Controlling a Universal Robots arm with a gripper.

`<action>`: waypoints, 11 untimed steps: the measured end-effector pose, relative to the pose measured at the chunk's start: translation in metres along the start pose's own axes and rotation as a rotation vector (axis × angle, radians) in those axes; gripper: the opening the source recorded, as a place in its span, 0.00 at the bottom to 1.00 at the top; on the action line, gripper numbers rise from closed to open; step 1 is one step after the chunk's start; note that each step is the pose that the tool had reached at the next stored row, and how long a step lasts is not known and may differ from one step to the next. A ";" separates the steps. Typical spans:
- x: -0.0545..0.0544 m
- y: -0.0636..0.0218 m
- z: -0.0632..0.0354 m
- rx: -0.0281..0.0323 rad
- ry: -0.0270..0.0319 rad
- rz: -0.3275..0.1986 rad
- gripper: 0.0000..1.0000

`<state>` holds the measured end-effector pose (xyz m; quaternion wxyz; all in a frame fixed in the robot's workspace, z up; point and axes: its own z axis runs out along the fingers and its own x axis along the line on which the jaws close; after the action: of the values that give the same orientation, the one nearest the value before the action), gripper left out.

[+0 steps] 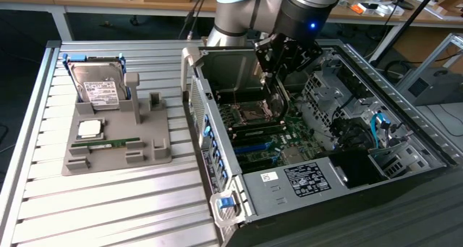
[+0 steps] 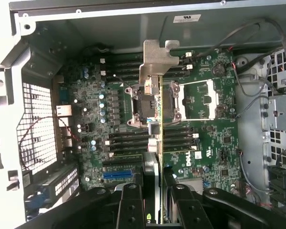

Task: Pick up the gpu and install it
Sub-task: 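Pick up the gpu and move the gpu toward the slot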

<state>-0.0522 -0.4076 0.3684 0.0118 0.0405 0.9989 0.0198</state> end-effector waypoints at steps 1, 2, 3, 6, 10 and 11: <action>0.000 0.0000 0.0004 0.0001 0.0000 0.000 0.27; -0.001 0.0000 0.0008 0.0000 0.0000 0.000 0.27; -0.001 0.0000 0.0013 0.0001 0.0000 0.000 0.27; -0.003 -0.0001 0.0035 0.0001 0.0000 0.000 0.27; -0.006 -0.0001 0.0056 0.0000 0.0000 0.000 0.27; -0.006 -0.0001 0.0062 0.0001 0.0000 0.000 0.27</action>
<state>-0.0459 -0.4080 0.3623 0.0117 0.0405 0.9989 0.0197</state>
